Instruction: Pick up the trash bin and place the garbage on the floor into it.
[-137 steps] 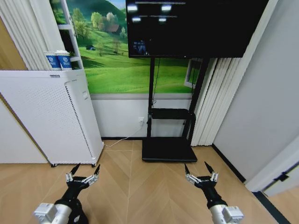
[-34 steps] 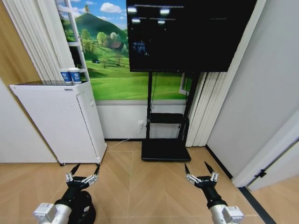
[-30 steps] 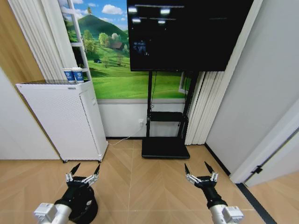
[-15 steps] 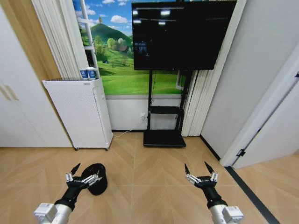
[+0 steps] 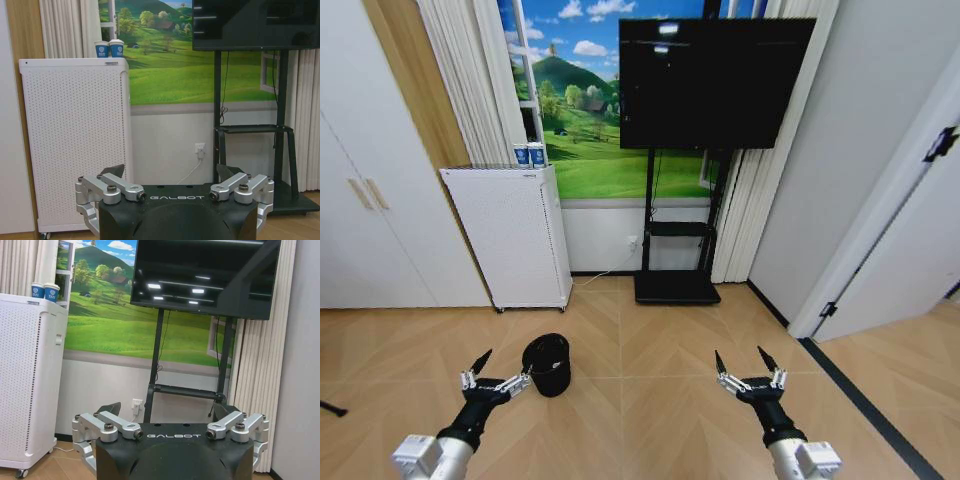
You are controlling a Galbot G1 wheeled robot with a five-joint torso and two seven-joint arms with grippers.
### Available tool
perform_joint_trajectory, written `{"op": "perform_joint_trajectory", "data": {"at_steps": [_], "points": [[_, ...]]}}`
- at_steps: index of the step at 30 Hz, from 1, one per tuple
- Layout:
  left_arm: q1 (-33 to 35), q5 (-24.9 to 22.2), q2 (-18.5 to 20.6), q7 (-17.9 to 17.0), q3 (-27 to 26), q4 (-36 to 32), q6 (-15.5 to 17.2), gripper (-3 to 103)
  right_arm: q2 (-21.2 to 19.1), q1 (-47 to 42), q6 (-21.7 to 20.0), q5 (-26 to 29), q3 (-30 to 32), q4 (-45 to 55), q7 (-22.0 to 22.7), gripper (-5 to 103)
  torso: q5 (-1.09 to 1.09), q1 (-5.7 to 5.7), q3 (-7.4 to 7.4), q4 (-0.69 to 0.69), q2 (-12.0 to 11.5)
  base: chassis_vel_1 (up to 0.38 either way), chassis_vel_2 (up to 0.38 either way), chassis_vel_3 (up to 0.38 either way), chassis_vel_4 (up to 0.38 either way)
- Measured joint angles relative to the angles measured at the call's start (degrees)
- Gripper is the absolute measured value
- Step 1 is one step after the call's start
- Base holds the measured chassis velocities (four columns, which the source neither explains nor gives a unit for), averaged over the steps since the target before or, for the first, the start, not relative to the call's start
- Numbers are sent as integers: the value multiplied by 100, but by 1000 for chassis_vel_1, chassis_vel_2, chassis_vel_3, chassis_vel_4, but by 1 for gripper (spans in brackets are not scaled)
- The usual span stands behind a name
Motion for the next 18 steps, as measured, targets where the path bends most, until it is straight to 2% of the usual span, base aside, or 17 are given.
{"op": "perform_joint_trajectory", "data": {"at_steps": [13,18], "points": [[2,0,0,-3,-2,0,0,100,0,-3,0,0,-1,2,0,100,-3,-5,-4,-1,1,145,117,-140,-128],[2,0,0,-3,-1,0,0,100,0,-3,0,0,0,2,0,100,2,-5,-3,-1,0,7,6,13,-6]]}}
